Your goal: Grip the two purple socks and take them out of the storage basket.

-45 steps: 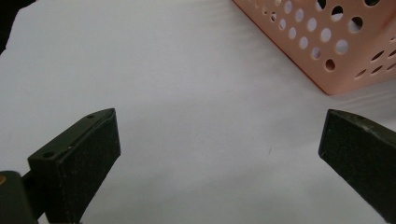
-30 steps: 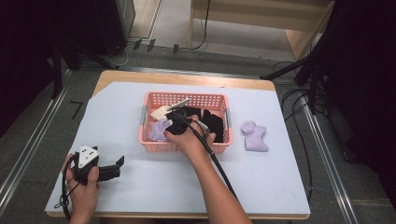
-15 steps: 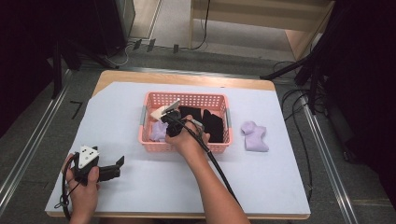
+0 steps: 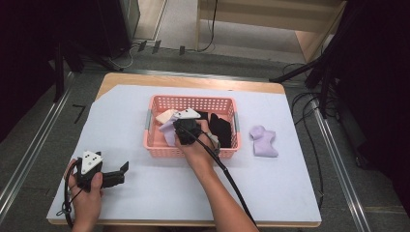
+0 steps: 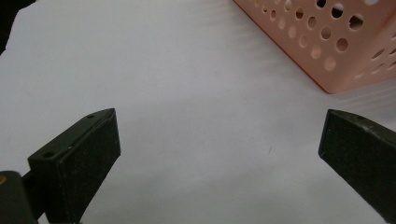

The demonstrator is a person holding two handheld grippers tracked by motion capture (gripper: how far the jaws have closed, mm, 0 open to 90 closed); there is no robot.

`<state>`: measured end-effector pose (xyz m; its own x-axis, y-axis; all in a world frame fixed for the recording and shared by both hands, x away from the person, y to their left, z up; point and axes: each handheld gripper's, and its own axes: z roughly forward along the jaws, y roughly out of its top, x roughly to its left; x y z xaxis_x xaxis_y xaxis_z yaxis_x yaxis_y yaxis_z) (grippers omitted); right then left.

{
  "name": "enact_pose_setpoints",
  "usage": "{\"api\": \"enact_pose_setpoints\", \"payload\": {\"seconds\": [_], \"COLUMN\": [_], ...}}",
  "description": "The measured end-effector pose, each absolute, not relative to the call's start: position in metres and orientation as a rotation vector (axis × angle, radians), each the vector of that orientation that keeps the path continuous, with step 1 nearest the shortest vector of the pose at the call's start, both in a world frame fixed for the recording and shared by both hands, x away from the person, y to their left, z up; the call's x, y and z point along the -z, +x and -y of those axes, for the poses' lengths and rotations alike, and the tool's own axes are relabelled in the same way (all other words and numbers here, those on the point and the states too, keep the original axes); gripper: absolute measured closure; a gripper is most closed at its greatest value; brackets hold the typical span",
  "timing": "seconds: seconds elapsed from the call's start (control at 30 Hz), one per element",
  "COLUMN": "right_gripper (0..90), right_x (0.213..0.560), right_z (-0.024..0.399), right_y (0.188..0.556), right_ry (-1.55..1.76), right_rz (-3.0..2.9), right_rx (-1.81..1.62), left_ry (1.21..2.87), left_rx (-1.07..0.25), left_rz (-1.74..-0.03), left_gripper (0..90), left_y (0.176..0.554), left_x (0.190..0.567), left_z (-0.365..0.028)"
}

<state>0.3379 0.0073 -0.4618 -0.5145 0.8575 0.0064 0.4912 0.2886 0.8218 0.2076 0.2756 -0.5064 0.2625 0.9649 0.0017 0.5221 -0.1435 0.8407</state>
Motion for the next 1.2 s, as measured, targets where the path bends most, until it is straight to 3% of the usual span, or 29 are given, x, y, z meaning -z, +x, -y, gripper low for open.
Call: {"api": "enact_pose_setpoints", "payload": {"seconds": [0.37,1.2], "right_gripper": [89.0,89.0], "right_x": [0.453,0.420], "right_z": [0.010,0.056], "right_y": [0.322,0.311], "right_ry": [1.063,1.027], "right_rz": [-1.893,-1.596], "right_rx": [-1.431,-1.545], "left_ry": [1.779,1.779], "left_rx": [-0.742,-0.739], "left_rz": [-1.366,-1.369], "left_gripper": [0.0,0.0], "left_y": [0.208,0.208], "left_x": [0.506,0.506], "left_z": [-0.276,-0.277]}}
